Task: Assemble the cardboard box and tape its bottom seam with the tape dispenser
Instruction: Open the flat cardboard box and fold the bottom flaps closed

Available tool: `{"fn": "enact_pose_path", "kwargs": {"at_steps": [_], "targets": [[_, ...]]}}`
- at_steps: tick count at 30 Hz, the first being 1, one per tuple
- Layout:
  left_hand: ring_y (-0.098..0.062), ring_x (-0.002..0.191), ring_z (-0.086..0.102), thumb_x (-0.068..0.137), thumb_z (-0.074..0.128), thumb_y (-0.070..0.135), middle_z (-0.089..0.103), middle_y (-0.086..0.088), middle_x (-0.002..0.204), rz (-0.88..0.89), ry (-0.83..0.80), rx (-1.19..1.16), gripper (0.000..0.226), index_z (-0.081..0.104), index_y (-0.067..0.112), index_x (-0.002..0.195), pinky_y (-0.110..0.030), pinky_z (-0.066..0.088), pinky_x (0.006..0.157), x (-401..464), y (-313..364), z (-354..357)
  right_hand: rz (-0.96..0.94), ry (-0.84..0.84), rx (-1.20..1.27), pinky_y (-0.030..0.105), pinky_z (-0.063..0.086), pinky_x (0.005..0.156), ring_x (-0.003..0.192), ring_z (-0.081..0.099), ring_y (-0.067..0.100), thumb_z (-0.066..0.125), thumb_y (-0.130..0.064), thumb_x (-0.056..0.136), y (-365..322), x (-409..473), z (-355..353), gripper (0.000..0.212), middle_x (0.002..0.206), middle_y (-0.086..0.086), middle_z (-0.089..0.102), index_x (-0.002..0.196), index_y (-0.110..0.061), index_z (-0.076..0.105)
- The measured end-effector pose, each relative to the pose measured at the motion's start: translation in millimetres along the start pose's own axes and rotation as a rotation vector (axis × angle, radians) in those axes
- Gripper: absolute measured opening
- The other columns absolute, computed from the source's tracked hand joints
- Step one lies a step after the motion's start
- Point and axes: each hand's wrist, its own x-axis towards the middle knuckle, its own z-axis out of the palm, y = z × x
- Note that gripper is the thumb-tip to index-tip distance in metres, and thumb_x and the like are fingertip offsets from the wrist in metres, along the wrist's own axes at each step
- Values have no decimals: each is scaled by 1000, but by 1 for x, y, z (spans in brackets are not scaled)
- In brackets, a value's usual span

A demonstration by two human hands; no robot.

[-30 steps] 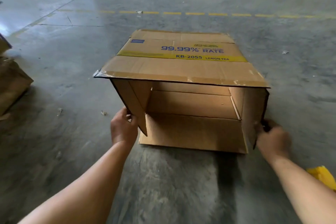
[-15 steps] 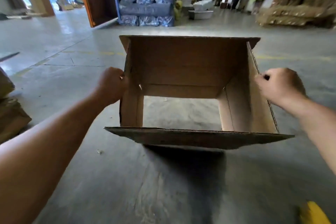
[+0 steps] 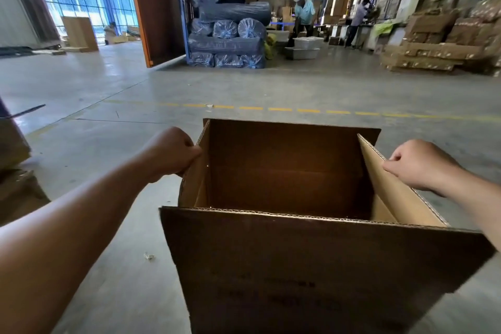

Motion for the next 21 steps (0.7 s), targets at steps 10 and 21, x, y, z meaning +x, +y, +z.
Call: {"fn": "enact_pose_path", "kwargs": {"at_steps": [10,21], "targets": [[-16,68,65,89,70,30,69,-8,80,7,-90,-271,19,73,11,91,-33,57,58,9,-20,14,-2,-38,-12,30,42,59,59,56,24,61,-33,86,-2,-7,-4,32,74,19,70,88,-3,73],[-2,126,50,86,45,73,56,8,138,181,-200,-336,73,54,24,140,-24,37,104,11,-24,59,-523,-169,113,27,27,112,140,37,15,57,-62,86,-136,-56,-21,72,153,-3,41,148,-28,41]]}}
